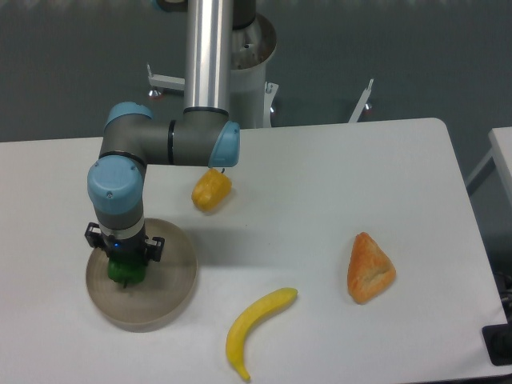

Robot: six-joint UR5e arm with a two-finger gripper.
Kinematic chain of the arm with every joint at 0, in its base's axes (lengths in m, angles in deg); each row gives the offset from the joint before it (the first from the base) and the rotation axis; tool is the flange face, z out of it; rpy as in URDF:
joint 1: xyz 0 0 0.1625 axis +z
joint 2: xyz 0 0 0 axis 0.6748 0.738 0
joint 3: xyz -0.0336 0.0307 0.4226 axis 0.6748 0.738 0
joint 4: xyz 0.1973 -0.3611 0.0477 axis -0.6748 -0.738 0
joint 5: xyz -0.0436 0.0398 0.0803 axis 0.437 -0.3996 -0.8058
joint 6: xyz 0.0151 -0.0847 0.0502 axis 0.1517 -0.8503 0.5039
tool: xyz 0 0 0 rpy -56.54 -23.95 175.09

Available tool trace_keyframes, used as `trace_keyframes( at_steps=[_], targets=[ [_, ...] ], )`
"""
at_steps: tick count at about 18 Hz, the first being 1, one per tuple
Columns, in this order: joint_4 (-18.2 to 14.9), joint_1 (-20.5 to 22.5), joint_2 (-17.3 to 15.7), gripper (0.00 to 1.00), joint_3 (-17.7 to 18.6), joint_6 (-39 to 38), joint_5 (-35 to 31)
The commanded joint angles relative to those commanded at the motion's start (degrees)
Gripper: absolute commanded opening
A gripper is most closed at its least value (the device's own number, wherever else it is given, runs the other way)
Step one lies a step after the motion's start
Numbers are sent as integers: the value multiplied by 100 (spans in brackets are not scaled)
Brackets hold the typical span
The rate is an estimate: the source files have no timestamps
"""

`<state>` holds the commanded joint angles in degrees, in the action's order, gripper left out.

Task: Pick up the green pepper from the plate
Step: 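Lift the green pepper off the plate and carry it away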

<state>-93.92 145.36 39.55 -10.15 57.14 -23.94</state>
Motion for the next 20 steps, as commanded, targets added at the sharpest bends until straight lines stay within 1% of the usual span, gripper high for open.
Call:
trace_keyframes(
  at_steps=[1,3,5,7,8,9,12,13,14,15,16,17,19,20],
  targets=[
    [0,9,-131,13,44,26,-105],
    [-18,26,-316,12,70,79,-456],
    [-9,131,-483,12,79,97,-728],
    [9,403,-711,12,79,140,-809],
    [0,639,-869,12,88,315,-792],
    [-26,868,-1027,12,88,621,-739],
    [-70,1352,-1178,12,44,1465,-642],
    [-88,1606,-1222,12,27,1781,-538],
    [-105,1722,-1222,12,35,1967,-510],
    [-210,1827,-1222,12,44,2152,-519],
    [-420,2054,-1231,12,53,2562,-502],
    [-500,2196,-1266,12,53,2958,-493],
    [-658,2486,-1345,12,53,3871,-492],
    [-798,2653,-1345,12,44,4424,-510]
  ],
)
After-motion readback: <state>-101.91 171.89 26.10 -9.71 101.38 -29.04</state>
